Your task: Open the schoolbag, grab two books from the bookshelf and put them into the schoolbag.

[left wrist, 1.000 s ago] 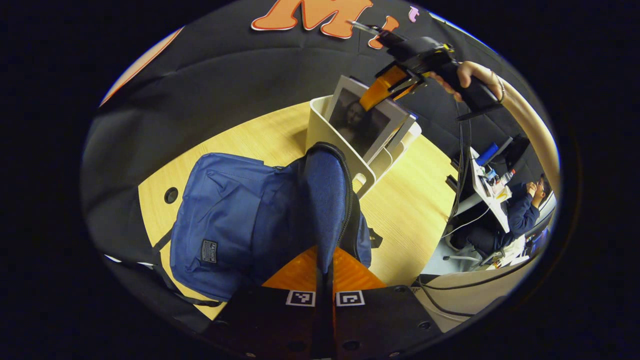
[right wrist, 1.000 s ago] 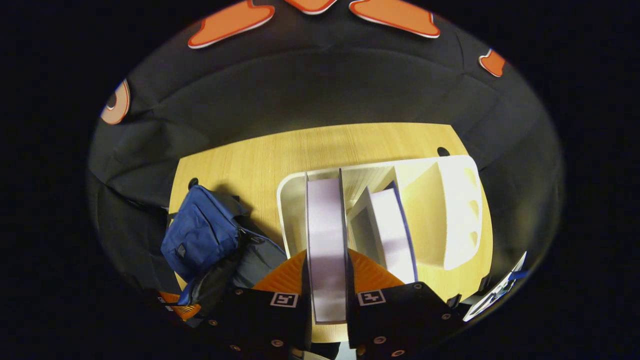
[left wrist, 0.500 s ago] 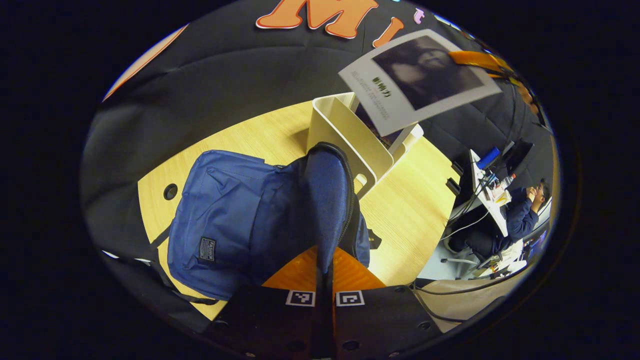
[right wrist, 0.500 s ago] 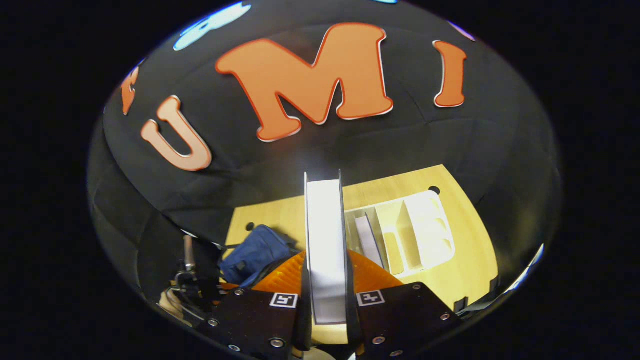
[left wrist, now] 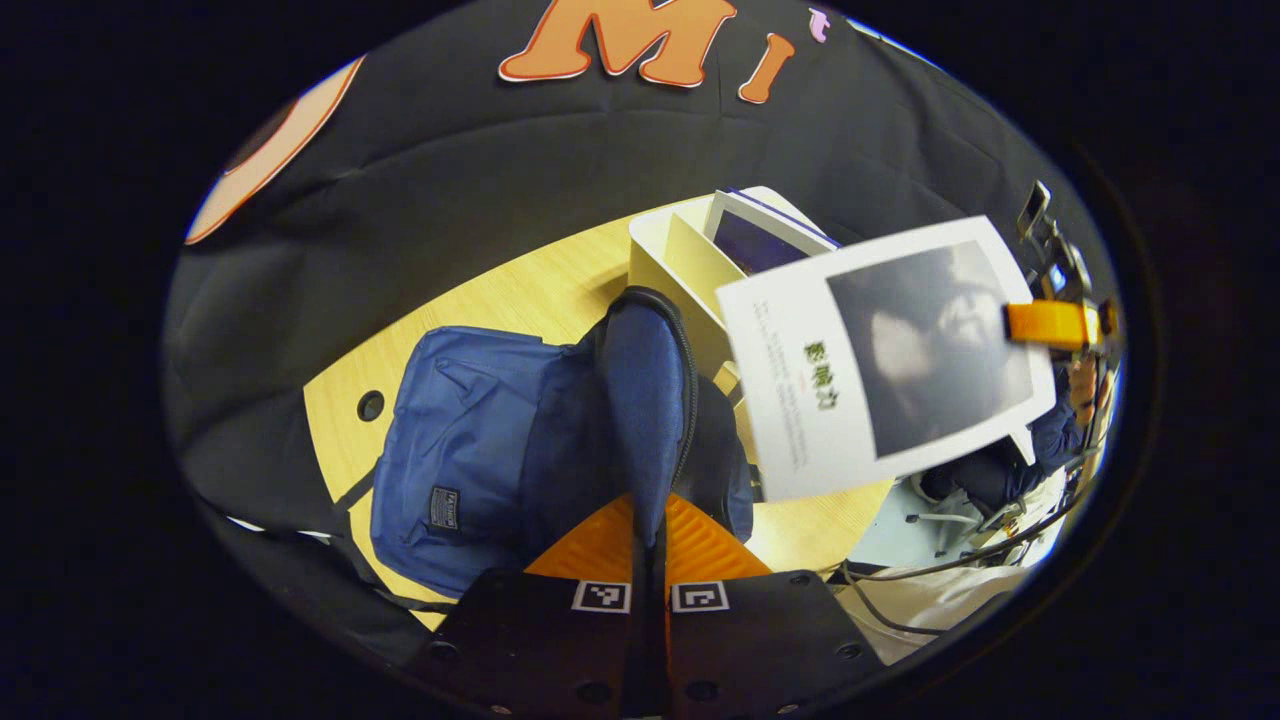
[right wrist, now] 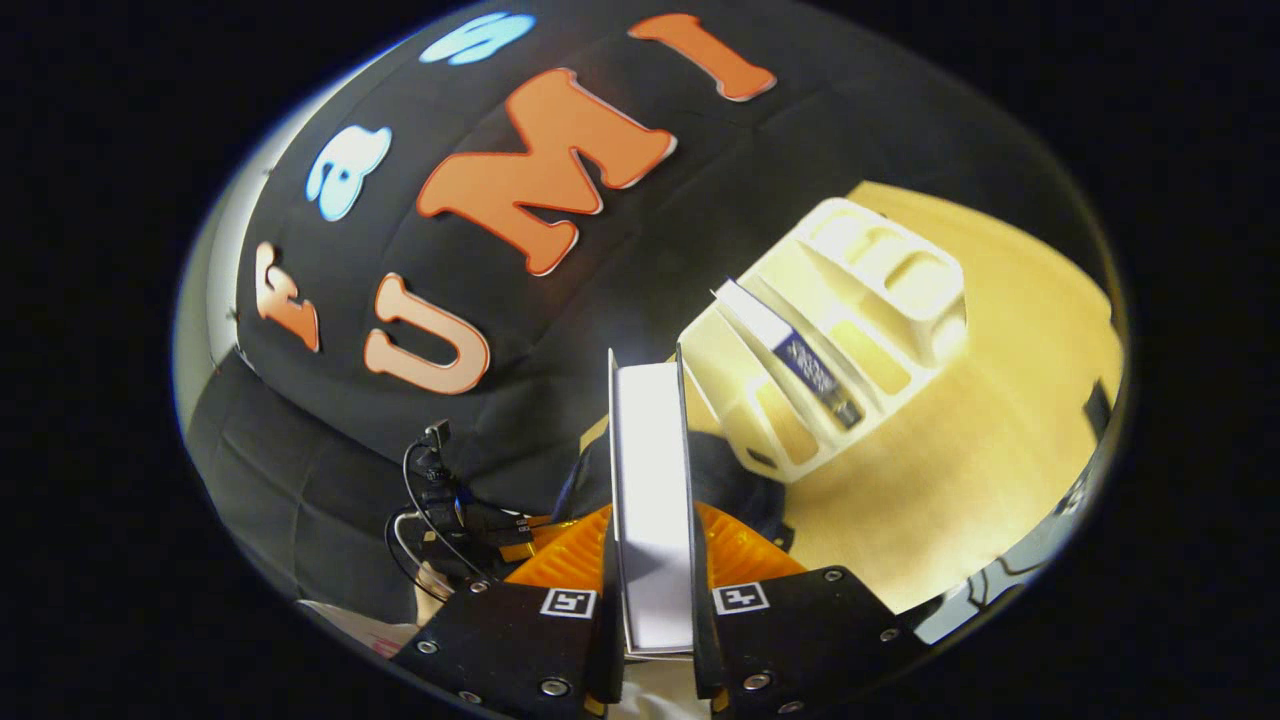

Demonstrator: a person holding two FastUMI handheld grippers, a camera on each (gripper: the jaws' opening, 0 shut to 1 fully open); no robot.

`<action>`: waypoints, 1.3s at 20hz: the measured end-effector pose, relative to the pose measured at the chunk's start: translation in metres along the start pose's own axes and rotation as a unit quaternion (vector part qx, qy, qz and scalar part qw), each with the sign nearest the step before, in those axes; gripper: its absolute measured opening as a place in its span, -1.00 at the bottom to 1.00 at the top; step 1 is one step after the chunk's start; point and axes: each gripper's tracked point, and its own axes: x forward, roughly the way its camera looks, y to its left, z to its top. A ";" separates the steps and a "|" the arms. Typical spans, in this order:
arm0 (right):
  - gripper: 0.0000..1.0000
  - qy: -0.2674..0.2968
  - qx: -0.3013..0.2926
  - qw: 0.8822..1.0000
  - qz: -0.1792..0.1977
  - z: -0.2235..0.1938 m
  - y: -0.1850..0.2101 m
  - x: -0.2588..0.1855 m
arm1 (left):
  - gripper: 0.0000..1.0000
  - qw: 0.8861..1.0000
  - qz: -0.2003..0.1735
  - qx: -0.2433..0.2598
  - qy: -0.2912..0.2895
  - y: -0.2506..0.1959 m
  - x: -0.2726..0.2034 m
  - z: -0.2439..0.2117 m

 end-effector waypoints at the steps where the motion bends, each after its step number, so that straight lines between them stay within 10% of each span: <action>1: -0.45 -0.005 0.023 1.000 0.014 -0.012 -0.007 0.009 | -0.98 1.000 0.002 0.003 0.000 -0.001 -0.002 0.001; 6: -0.45 0.008 0.029 1.000 -0.007 -0.078 -0.060 0.084 | -0.98 1.000 0.004 0.006 0.002 -0.007 -0.008 0.005; 8: -0.46 0.018 0.067 0.997 0.027 -0.087 -0.047 0.107 | -0.99 1.000 0.002 0.010 0.001 -0.012 -0.008 0.008; 21: -0.55 0.080 0.061 0.994 -0.039 -0.138 -0.026 0.237 | -0.99 1.000 -0.010 0.009 -0.004 -0.016 -0.016 0.008; 25: 0.93 0.087 0.050 0.994 -0.052 -0.133 -0.033 0.215 | -0.99 1.000 -0.014 -0.008 -0.010 -0.012 -0.014 0.011; 26: 0.92 0.090 0.043 0.993 -0.058 -0.131 -0.038 0.207 | -0.99 1.000 -0.015 -0.008 -0.010 -0.012 -0.013 0.012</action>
